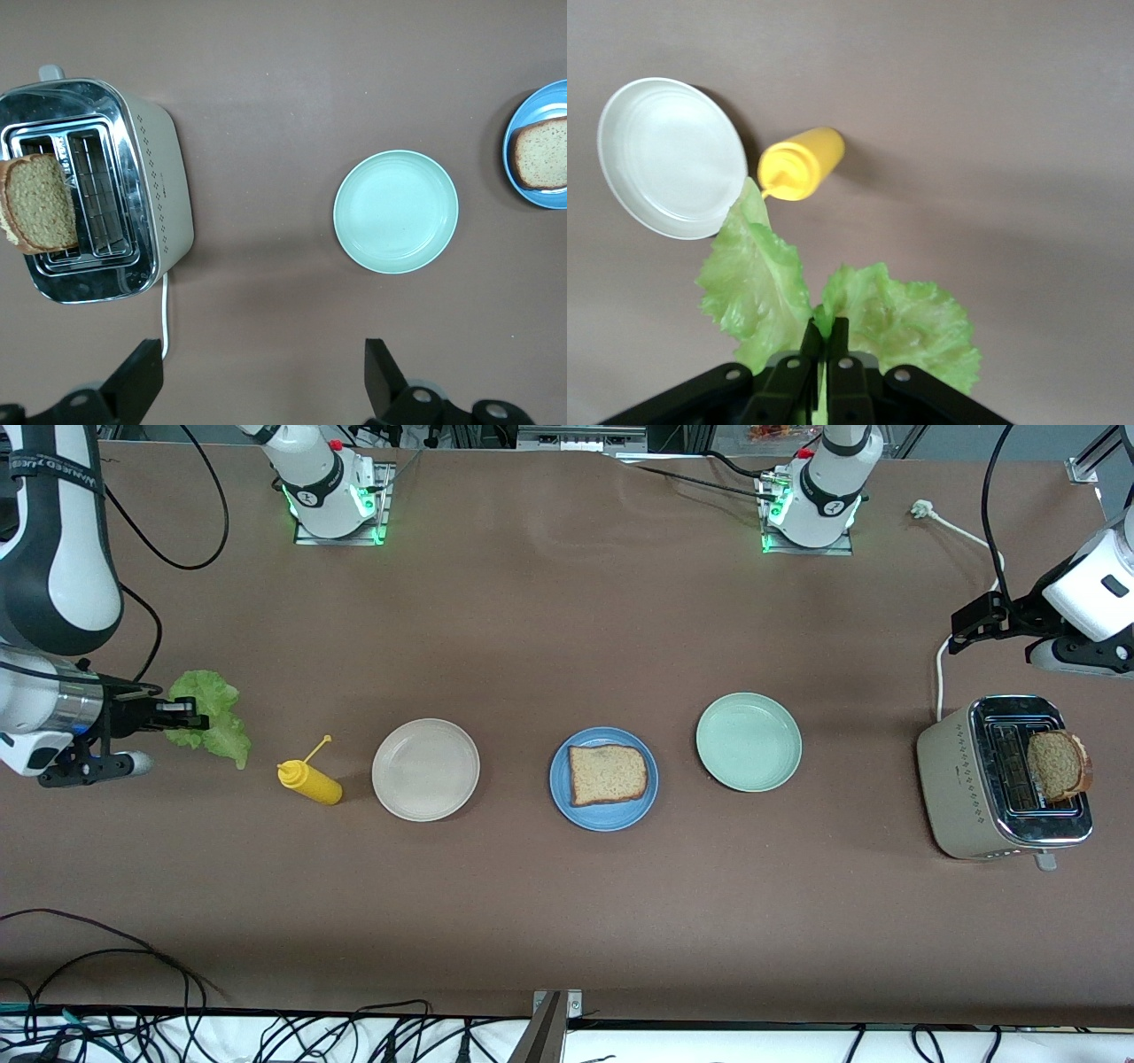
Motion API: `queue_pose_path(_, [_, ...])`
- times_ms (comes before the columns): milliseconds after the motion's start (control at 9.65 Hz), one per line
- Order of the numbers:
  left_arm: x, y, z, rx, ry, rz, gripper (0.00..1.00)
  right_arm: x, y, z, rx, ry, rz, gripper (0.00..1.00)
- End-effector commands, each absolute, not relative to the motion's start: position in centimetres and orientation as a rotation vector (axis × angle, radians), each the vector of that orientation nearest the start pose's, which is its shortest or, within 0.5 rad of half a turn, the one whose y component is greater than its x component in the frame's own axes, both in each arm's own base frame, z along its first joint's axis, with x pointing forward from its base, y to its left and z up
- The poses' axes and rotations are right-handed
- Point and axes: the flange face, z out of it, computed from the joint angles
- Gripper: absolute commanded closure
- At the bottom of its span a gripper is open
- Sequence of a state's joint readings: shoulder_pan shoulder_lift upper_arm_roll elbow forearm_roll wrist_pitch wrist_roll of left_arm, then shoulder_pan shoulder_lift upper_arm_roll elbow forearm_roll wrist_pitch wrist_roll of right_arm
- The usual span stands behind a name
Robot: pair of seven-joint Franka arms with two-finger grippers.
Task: Make sandwich in blue plate with both arms
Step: 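Lift the lettuce leaf and carry it toward the blue plate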
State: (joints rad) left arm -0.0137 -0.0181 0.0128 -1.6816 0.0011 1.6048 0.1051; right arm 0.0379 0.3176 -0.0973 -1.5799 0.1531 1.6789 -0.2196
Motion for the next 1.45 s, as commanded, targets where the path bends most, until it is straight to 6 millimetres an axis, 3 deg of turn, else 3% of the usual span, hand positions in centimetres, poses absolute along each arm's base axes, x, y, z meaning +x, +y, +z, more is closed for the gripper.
queue_pose_path(0, [55.2,-0.1,59.1,-3.112,0.176,0.086,0.0,63.4,5.5,46.0,-3.005,-0.112,0.31,1.0])
queue_pose_path(518, [55.3,-0.1,59.1,-3.112,0.176,0.083,0.0,63.2,18.6,46.4,-3.051,0.153,0.303,1.0])
queue_pose_path(1036, [55.4,-0.1,59.2,-3.082,0.187,0.075,0.0,63.3,31.3,43.4,-3.005,0.451,0.328,1.0])
queue_pose_path(1347, [55.5,0.0,59.0,-3.082,0.184,0.082,0.0,62.6,39.2,40.3,-3.012,0.613,0.309,1.0])
